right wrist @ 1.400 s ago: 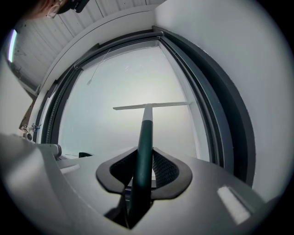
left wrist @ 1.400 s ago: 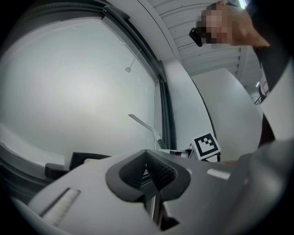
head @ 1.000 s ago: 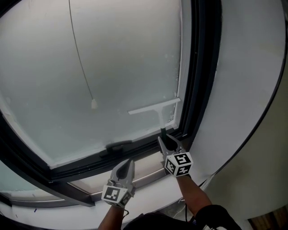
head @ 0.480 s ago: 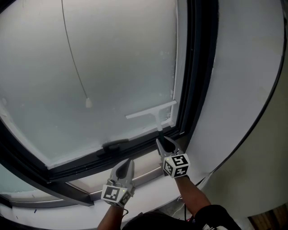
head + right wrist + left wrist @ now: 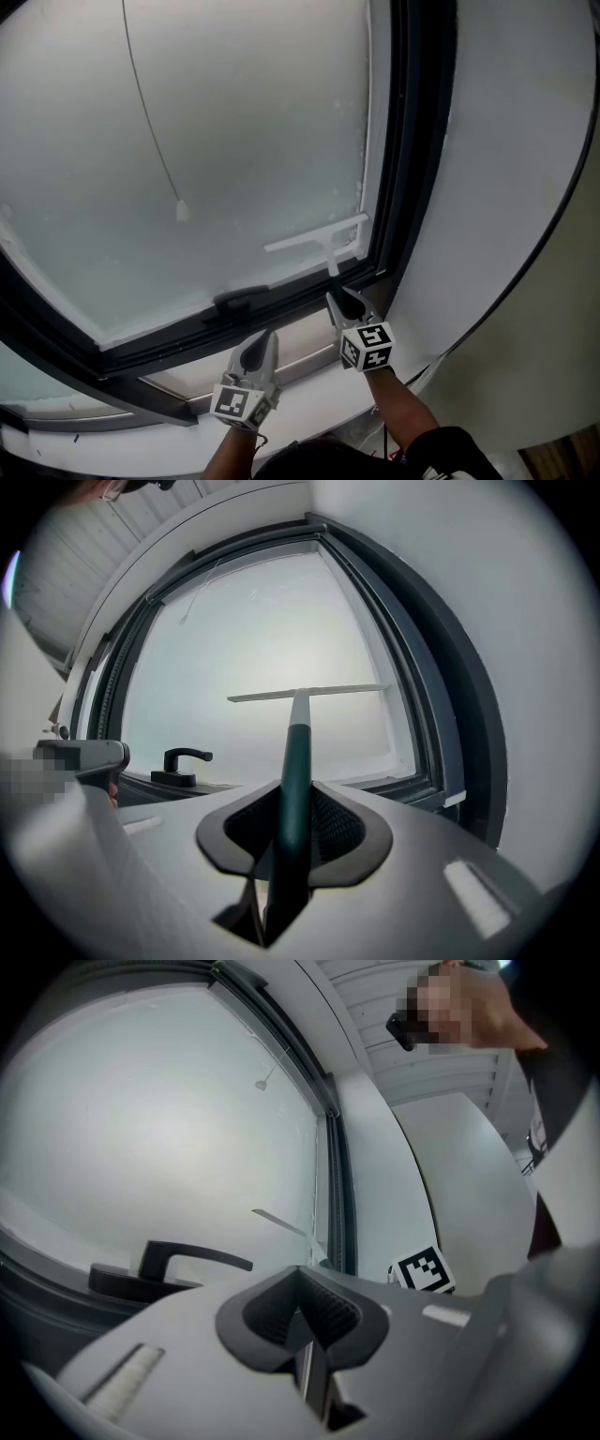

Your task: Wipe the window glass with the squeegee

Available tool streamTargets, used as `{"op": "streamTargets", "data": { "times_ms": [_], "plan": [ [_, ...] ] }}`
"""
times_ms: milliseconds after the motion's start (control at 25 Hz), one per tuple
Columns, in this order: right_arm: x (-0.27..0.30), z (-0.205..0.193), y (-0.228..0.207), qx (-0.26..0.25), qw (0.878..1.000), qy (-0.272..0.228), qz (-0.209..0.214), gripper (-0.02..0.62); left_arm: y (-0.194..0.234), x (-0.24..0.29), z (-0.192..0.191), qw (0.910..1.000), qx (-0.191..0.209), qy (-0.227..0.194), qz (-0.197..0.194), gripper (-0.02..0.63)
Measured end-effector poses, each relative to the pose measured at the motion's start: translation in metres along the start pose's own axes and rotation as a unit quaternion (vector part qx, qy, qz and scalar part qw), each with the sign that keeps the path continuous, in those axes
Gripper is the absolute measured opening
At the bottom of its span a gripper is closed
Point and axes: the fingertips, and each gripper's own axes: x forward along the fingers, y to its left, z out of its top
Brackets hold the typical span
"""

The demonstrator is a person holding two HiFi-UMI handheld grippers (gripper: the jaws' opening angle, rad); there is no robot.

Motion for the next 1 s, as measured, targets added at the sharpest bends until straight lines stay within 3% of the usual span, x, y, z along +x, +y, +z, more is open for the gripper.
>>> {"op": "streamTargets", "data": {
  "times_ms": [760,880,1000],
  "plan": [
    [-0.007,-0.033,-0.001,0.002,0.999,0.034,-0.009,0.092,0.001,-0.006,-0.002,1.0000,-0.001,0.001,0.002,-0.002],
    [-0.014,-0.020,0.005,-0.005,1.000,0.008,-0.014,0.092,0.003,-0.011,-0.002,1.0000,-0.001,0.001,0.003,-0.002],
    [-0.016,0.025,0.027,-0.016,0.999,-0.034,0.003,0.092,0.007,-0.016,0.003,1.0000,-0.001,-0.002,0.005,-0.002]
  ]
}}
